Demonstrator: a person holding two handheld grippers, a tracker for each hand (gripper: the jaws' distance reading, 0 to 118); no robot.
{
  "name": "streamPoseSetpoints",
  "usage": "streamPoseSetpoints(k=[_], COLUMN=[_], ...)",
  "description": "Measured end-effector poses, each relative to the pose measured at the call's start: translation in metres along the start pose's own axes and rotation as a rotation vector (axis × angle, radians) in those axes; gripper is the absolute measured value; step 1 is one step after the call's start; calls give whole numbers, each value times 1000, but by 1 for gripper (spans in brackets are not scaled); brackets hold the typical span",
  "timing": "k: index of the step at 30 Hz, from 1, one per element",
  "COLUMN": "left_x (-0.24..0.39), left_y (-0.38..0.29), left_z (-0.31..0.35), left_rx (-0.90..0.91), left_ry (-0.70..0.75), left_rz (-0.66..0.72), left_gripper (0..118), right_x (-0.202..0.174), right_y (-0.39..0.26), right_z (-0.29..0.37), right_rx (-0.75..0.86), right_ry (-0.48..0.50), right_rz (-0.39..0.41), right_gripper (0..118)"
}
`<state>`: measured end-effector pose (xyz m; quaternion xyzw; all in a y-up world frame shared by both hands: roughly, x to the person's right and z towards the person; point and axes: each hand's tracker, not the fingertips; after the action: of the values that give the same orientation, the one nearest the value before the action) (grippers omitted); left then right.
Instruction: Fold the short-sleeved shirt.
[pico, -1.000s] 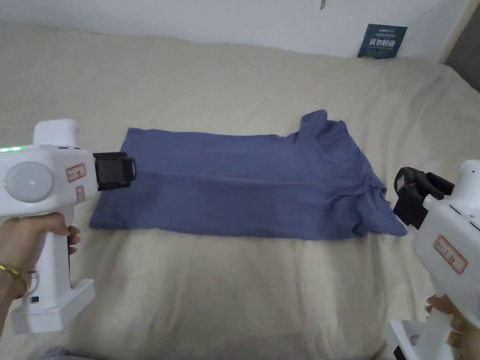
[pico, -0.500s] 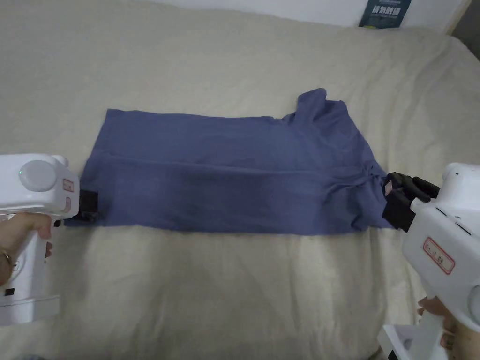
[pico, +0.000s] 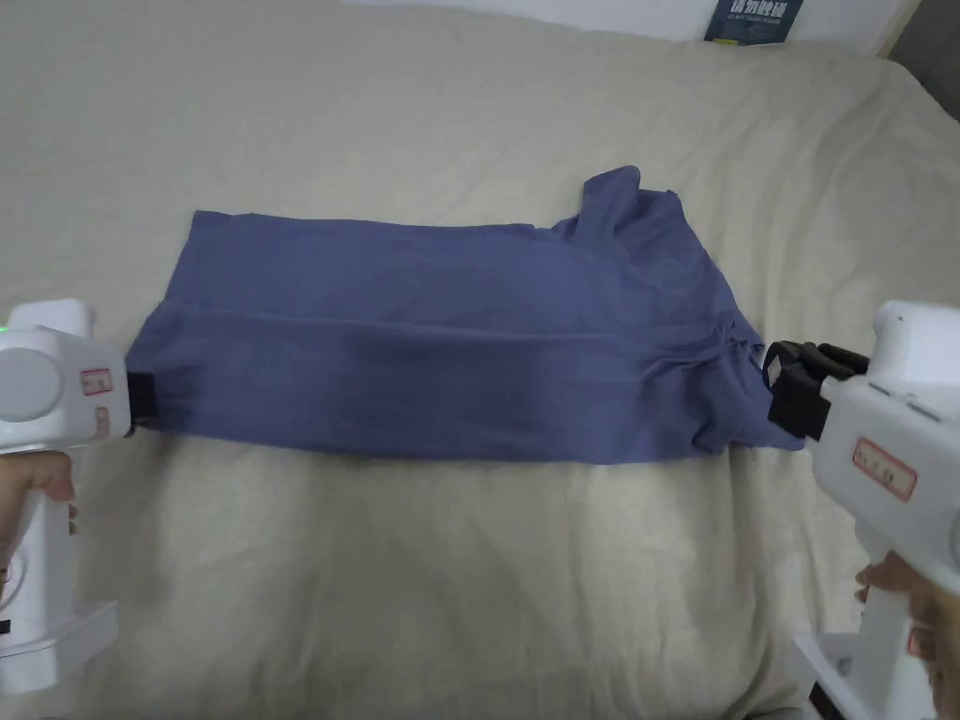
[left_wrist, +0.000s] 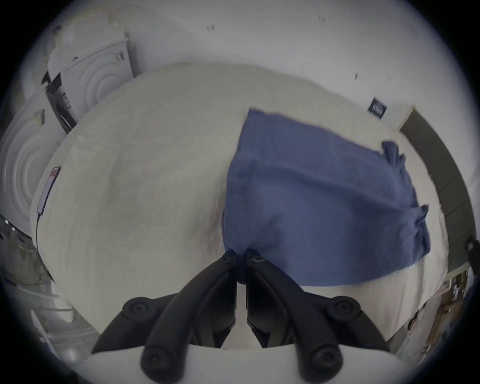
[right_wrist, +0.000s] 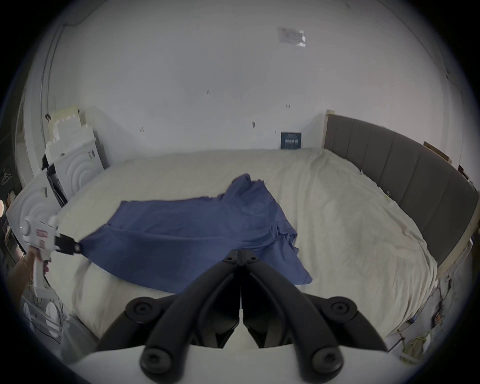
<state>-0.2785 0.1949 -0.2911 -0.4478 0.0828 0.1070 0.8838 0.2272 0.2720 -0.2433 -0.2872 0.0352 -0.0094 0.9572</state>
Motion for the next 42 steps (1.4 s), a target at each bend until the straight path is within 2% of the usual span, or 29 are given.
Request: streamPoseSetpoints(k=[2, 3, 4, 5, 6, 7, 11, 12, 15, 18, 19, 23, 24, 28, 31, 37, 42], left_x=[-2, 1, 3, 4, 4, 5, 1, -1, -2, -1, 0, 1, 1, 0, -3, -12, -32], left_y=[4, 4, 4, 5, 5, 5, 3, 2, 0, -1, -2, -2, -3, -1, 2, 5, -21], left_z=[11, 15, 18, 20, 22, 22, 20, 17, 11, 6, 4, 1, 0, 3, 12, 45, 80], left_rx=[21, 31, 40, 45, 52, 56, 46, 43, 23, 6, 2, -12, -14, -17, -5, 48, 77], left_ry=[-35, -34, -32, -33, -34, -39, -48, -47, -35, -17, -12, 0, 1, 1, -13, -38, -49], left_rz=[30, 26, 24, 24, 31, 40, 102, 114, 126, 124, 125, 137, 139, 141, 138, 153, 135], left_gripper=[5, 5, 5, 5, 5, 5, 5, 5, 5, 5, 5, 5, 5, 5, 5, 5, 5], right_x=[13, 20, 27, 32, 39, 45, 69, 76, 91, 95, 95, 92, 90, 87, 94, 94, 94], right_y=[12, 18, 23, 27, 28, 26, 19, 13, -2, -14, -17, -21, -20, -8, 8, 35, 22], right_z=[-22, -36, -51, -63, -79, -95, -138, -146, -160, -165, -166, -166, -165, -159, -139, -76, -24], right_rx=[-70, -121, -176, -229, -299, -353, -551, -584, -602, -601, -599, -584, -584, -585, -547, -447, -404], right_ry=[-4, -11, -23, -8, -3, -19, -92, -118, -153, -158, -153, -140, -104, -96, -58, 21, 59], right_rz=[-15, -38, -61, -76, -84, -77, -144, -187, -263, -281, -287, -288, -294, -238, -264, -245, -243], right_gripper=[7, 20, 45, 88, 107, 110, 110, 110, 110, 107, 102, 31, 21, 16, 16, 16, 16])
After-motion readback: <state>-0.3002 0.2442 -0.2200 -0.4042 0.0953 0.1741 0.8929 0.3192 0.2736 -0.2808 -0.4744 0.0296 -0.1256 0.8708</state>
